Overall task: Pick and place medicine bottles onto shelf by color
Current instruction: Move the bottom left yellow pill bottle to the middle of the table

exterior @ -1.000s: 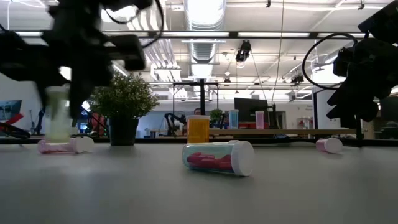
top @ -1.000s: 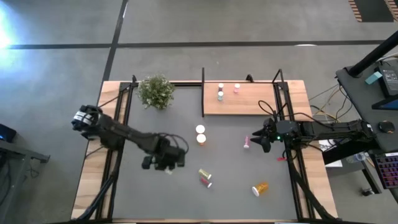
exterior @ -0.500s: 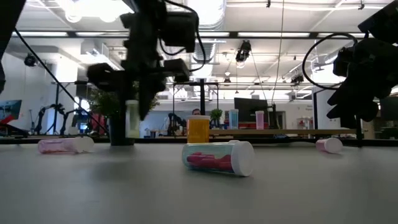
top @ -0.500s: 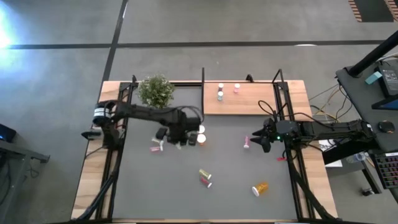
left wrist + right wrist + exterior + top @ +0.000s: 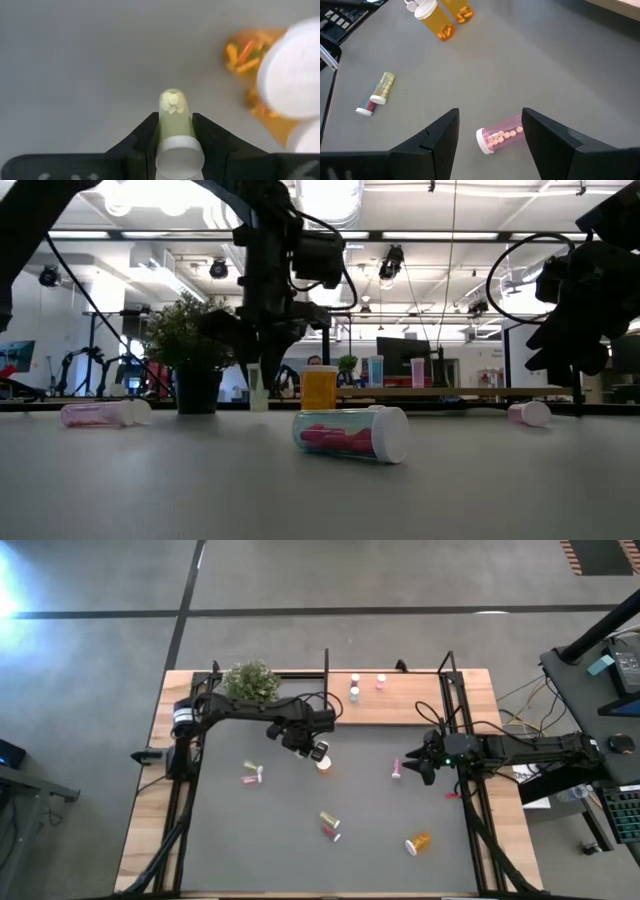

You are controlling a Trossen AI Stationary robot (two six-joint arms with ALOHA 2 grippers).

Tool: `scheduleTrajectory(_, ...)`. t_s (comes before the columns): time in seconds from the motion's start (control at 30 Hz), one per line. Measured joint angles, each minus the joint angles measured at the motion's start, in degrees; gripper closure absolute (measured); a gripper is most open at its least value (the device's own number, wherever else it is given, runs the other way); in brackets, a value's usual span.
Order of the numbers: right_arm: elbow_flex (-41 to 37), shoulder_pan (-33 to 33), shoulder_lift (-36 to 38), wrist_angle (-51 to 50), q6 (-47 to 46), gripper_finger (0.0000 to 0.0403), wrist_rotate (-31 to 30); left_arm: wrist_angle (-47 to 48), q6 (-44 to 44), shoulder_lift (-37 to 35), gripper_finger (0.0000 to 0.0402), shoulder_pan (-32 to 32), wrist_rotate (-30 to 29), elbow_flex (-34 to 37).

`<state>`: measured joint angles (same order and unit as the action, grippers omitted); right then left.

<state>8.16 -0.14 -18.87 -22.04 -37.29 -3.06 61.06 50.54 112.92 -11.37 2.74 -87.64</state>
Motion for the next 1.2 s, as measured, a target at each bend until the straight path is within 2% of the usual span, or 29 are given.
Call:
scheduleTrajectory(0.2, 0.0, 0.0, 0.0, 0.0, 0.0, 0.0197, 0.0, -1.1, -1.9, 1.9, 0.0314, -1.1, -0.4, -2.5)
scheduleTrajectory(0.8, 0.0, 0.0, 0.0, 0.0, 0.0, 0.0197, 0.0, -3.1, -1.9, 3.0, 0.0306, -1.4, -0.5, -2.1)
scheduleTrajectory(0.93, 0.0, 0.0, 0.0, 0.0, 0.0, 0.0197, 0.0, -3.1, -2.2, 3.0, 0.0282, -1.4, -0.5, -2.3)
scheduleTrajectory(1.2, 0.0, 0.0, 0.0, 0.0, 0.0, 0.0197, 0.0, -3.0, -4.3, 1.4, 0.0201, -1.4, -0.4, -2.4)
